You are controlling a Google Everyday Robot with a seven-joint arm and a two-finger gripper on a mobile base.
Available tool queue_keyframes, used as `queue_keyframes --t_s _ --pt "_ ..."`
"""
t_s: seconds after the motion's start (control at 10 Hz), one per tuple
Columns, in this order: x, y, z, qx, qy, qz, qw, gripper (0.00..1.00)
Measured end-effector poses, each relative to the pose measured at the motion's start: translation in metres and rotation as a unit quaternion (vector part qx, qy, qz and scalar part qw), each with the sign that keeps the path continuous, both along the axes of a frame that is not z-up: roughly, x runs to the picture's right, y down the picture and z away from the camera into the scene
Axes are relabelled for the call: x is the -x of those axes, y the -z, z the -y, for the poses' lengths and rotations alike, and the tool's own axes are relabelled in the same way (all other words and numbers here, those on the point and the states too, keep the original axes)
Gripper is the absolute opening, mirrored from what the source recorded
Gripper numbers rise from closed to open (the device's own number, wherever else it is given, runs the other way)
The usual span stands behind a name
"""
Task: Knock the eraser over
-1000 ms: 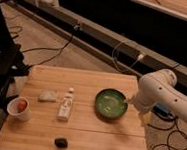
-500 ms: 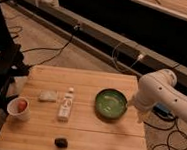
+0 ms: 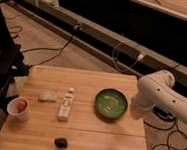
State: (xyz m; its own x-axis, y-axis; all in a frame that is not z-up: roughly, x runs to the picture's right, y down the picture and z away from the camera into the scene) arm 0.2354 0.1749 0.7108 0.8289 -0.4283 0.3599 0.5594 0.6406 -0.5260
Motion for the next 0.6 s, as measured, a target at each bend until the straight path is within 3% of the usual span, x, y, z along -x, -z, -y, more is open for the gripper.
queue_keyframes --t_s 0.3,0.6 --pt "0.024 -0.007 -0.042 0.058 0.016 0.036 0.9976 0.00" --pt "0.060 -0.006 -0.077 0.116 0.016 0.089 0.9892 0.00"
